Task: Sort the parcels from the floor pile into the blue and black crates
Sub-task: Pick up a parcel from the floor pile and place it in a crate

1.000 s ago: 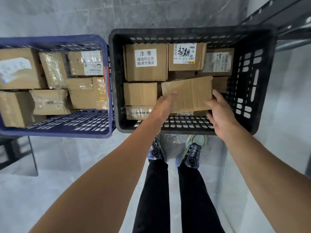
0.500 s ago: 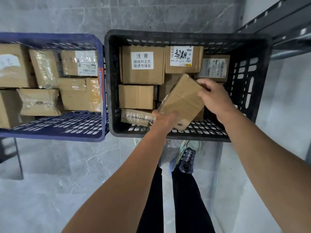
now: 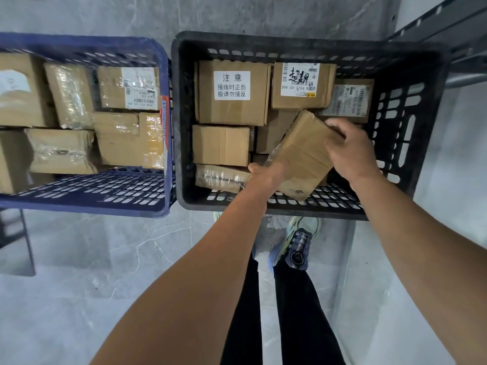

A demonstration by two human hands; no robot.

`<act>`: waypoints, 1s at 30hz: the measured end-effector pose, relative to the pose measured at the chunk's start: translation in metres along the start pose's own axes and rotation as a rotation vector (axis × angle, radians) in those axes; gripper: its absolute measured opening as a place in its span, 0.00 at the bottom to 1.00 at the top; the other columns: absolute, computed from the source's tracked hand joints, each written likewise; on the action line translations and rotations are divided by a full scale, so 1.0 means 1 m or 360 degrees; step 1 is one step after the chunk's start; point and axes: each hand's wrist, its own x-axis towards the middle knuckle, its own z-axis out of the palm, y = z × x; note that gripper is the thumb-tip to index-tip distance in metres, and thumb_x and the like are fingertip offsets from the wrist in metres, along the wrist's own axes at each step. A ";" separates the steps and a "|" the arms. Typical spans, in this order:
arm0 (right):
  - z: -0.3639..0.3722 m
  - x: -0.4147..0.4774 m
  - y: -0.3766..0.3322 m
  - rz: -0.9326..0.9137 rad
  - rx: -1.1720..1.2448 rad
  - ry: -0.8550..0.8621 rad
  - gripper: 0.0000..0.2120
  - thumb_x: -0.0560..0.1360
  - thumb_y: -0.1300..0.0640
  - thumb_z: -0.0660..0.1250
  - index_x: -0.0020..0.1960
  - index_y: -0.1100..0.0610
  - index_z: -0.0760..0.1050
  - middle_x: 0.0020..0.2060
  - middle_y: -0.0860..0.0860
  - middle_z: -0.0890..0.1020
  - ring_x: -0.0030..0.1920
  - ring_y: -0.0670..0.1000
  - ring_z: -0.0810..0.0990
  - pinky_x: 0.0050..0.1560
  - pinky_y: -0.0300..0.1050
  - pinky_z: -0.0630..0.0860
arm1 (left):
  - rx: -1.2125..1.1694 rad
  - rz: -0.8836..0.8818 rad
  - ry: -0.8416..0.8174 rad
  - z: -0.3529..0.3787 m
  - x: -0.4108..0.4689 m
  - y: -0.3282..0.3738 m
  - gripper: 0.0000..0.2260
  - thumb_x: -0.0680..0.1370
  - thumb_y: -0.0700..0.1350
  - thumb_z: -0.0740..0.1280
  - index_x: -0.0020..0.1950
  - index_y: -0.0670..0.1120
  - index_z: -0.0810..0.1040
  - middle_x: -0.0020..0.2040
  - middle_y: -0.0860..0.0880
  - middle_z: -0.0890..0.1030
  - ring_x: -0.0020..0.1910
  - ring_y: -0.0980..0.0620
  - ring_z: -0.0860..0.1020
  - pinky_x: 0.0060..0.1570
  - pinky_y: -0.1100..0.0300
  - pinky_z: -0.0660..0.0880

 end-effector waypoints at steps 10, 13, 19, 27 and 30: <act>0.025 0.015 -0.023 -0.0134 -0.0254 -0.0065 0.25 0.82 0.63 0.66 0.76 0.48 0.73 0.73 0.53 0.71 0.74 0.54 0.69 0.76 0.49 0.66 | 0.0320 0.0081 0.0046 -0.004 0.003 -0.011 0.44 0.70 0.65 0.61 0.82 0.51 0.52 0.78 0.42 0.66 0.79 0.37 0.58 0.75 0.33 0.58; 0.035 0.015 -0.027 0.0132 0.0096 -0.0041 0.29 0.81 0.67 0.66 0.78 0.49 0.66 0.75 0.52 0.68 0.74 0.51 0.68 0.75 0.49 0.68 | 0.0448 0.0124 0.0091 -0.012 0.006 -0.015 0.41 0.72 0.66 0.58 0.81 0.48 0.59 0.78 0.43 0.65 0.79 0.37 0.58 0.74 0.33 0.57; 0.055 0.014 -0.006 0.0595 0.0589 0.0117 0.15 0.76 0.66 0.68 0.60 0.54 0.77 0.55 0.52 0.83 0.55 0.53 0.82 0.61 0.60 0.81 | 0.0534 0.0128 0.0079 -0.019 0.009 -0.012 0.34 0.76 0.63 0.57 0.78 0.47 0.64 0.75 0.42 0.69 0.76 0.37 0.62 0.73 0.34 0.59; 0.041 0.021 -0.001 0.0552 0.0667 -0.0032 0.57 0.70 0.62 0.81 0.83 0.38 0.47 0.82 0.49 0.62 0.78 0.54 0.65 0.76 0.63 0.67 | 0.0480 0.0219 0.0124 -0.015 0.008 -0.007 0.36 0.68 0.65 0.55 0.73 0.48 0.68 0.68 0.43 0.74 0.69 0.38 0.70 0.71 0.34 0.63; 0.032 0.038 -0.002 0.0605 0.0657 -0.0180 0.66 0.64 0.61 0.84 0.81 0.32 0.40 0.84 0.48 0.58 0.79 0.57 0.65 0.74 0.70 0.67 | 0.0510 0.0240 0.0134 -0.015 0.010 -0.008 0.33 0.70 0.64 0.56 0.71 0.48 0.69 0.65 0.43 0.75 0.67 0.38 0.71 0.70 0.34 0.64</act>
